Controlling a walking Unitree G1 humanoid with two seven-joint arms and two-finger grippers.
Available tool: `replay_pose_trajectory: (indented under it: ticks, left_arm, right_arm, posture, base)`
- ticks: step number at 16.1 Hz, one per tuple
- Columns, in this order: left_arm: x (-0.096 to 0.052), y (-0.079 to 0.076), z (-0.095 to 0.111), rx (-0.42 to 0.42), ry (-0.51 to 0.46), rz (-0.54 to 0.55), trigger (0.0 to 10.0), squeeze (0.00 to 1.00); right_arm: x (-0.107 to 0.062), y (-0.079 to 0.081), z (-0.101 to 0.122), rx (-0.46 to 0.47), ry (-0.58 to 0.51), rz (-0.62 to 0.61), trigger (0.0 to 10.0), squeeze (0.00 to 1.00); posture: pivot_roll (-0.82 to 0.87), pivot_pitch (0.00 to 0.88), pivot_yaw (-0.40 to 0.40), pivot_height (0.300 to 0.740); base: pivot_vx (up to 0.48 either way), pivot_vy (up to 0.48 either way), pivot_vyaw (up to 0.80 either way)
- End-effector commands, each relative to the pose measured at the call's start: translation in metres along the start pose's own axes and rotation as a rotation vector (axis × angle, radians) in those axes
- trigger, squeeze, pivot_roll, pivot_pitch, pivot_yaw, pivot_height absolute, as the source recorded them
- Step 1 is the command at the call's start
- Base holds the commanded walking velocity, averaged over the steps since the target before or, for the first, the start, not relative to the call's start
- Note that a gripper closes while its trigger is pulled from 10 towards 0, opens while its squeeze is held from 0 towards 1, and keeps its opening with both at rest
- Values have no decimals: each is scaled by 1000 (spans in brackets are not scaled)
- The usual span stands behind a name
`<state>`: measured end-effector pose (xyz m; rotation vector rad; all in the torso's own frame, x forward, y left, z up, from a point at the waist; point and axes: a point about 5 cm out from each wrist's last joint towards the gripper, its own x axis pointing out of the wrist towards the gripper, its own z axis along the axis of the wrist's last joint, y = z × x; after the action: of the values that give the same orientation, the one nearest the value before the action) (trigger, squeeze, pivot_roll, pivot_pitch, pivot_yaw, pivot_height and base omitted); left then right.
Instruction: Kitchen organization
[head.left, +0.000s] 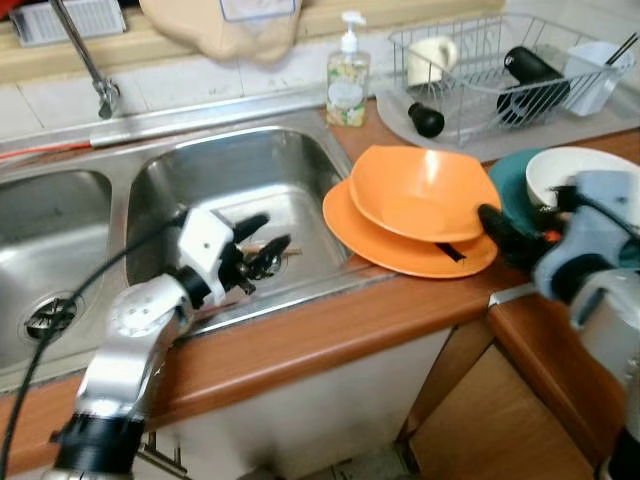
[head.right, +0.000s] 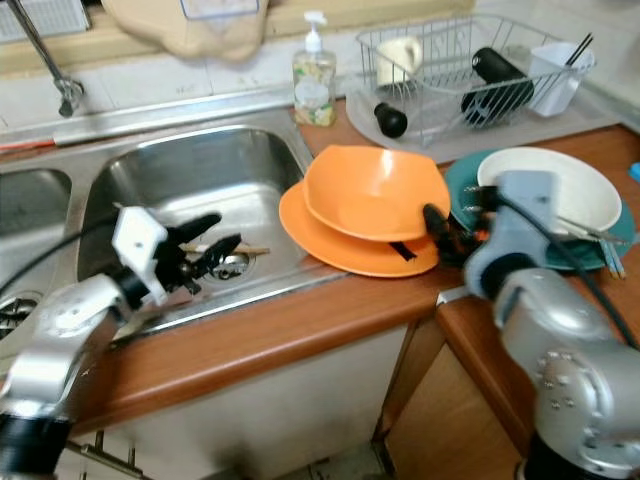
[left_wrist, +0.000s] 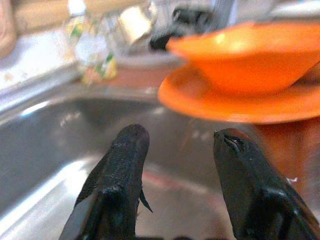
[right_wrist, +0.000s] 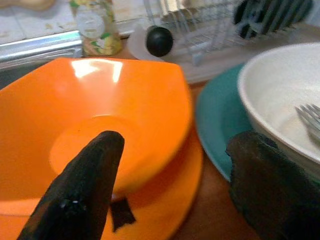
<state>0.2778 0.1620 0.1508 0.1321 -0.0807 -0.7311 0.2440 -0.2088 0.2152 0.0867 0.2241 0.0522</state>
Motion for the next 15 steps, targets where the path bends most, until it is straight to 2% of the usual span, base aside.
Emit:
replay_pose_trajectory:
  ticks: [1, 3, 7, 10, 11, 13, 15]
  left_arm:
    - [-7, -1, 5, -15, -11, -29, 10000, 0]
    - [-15, -10, 9, -36, -20, -96, 10000, 0]
    - [-19, -22, 20, -59, -36, -143, 10000, 0]
    - [-19, -26, 24, -67, -32, -166, 10000, 0]
    - [-19, -30, 24, -78, -22, -191, 10000, 0]
    - [-19, -33, 24, -85, -16, -202, 10000, 0]
    - [-19, -35, 24, -94, -7, -208, 10000, 0]
  right_arm:
    - [-2, -1, 2, 21, 2, 3, 10000, 0]
    - [-1, -6, 2, 84, 24, -4, 10000, 0]
    - [12, 1, 3, 254, 57, 86, 10000, 0]
    - [18, 5, -1, 302, 88, 95, 10000, 0]
    - [22, 5, -6, 323, 127, 65, 2157, 0]
    - [24, 4, -8, 344, 146, 59, 0, 0]
    - [25, 5, -8, 365, 155, 59, 0, 0]
  posture:
    - [-190, 0, 68, 740]
    - [-173, 0, 51, 740]
    - [-130, 0, 20, 740]
    - [-115, 0, 7, 740]
    - [-110, 0, -1, 740]
    - [-107, 0, -6, 740]
    - [-107, 0, -7, 740]
  base:
    - [0, 0, 0]
    - [0, 0, 0]
    - [0, 0, 0]
    - [0, 0, 0]
    - [0, 0, 0]
    - [0, 0, 0]
    - [0, 0, 0]
